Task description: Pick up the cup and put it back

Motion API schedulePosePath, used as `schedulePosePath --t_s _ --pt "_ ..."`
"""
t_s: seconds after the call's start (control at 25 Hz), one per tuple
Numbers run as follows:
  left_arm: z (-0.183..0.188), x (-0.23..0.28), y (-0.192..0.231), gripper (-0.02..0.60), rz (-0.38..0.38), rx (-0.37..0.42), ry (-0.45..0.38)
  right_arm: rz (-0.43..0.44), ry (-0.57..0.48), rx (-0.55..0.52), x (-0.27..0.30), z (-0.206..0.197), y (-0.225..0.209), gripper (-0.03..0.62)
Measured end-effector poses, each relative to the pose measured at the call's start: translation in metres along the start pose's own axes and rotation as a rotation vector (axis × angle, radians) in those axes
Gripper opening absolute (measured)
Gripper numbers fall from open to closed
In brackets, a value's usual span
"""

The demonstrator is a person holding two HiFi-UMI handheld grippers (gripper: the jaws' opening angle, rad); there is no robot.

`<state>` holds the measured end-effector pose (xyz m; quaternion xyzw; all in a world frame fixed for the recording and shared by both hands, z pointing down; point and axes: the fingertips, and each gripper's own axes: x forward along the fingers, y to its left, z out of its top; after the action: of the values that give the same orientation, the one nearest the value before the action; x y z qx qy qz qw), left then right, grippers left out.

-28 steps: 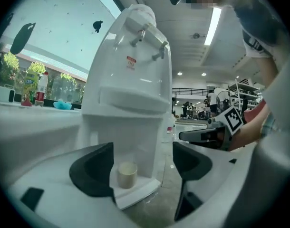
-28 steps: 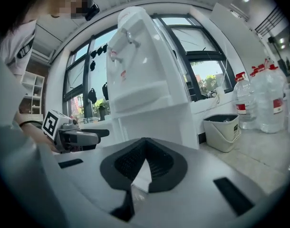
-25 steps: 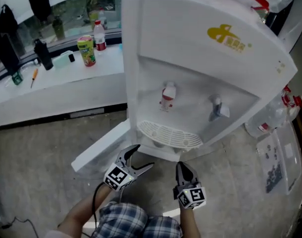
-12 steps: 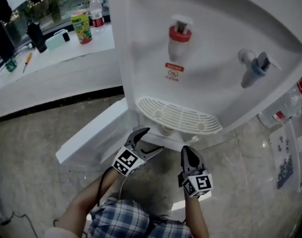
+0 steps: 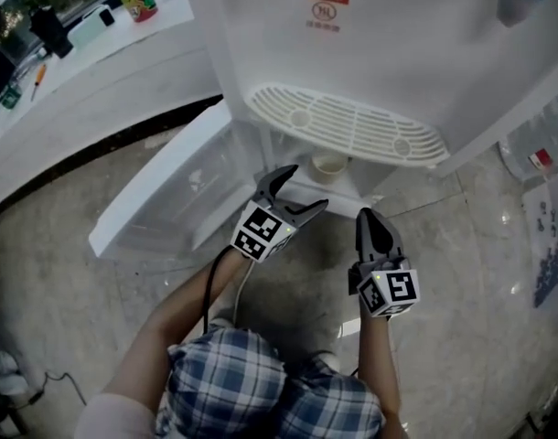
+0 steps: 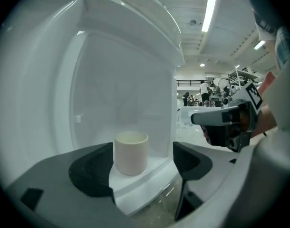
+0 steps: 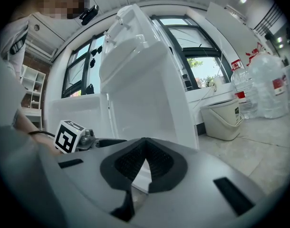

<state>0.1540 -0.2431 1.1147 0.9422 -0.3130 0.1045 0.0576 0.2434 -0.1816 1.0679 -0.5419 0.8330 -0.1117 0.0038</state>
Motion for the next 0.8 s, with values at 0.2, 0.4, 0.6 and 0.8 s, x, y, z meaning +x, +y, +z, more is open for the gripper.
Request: schedulePosePath --t_s 0.2,0.4,0.6,0.8 --pt "-0.010 0.017 0.004 0.391 0.029 0.009 0.010 -0.002 0.011 0.006 0.000 -0.008 0.004 0.017" --pt "-0.022 0.045 0.012 0.407 0.025 -0.010 0.037 0.003 0.013 0.029 0.003 -0.014 0.007 0.017" --pt "-0.028 0.068 0.022 0.420 0.058 0.033 0.072 0.029 0.004 0.048 0.004 -0.017 0.011 0.017" --pt "-0.031 0.083 0.032 0.420 0.087 0.023 0.065 0.023 0.015 0.049 0.005 -0.021 0.008 0.017"
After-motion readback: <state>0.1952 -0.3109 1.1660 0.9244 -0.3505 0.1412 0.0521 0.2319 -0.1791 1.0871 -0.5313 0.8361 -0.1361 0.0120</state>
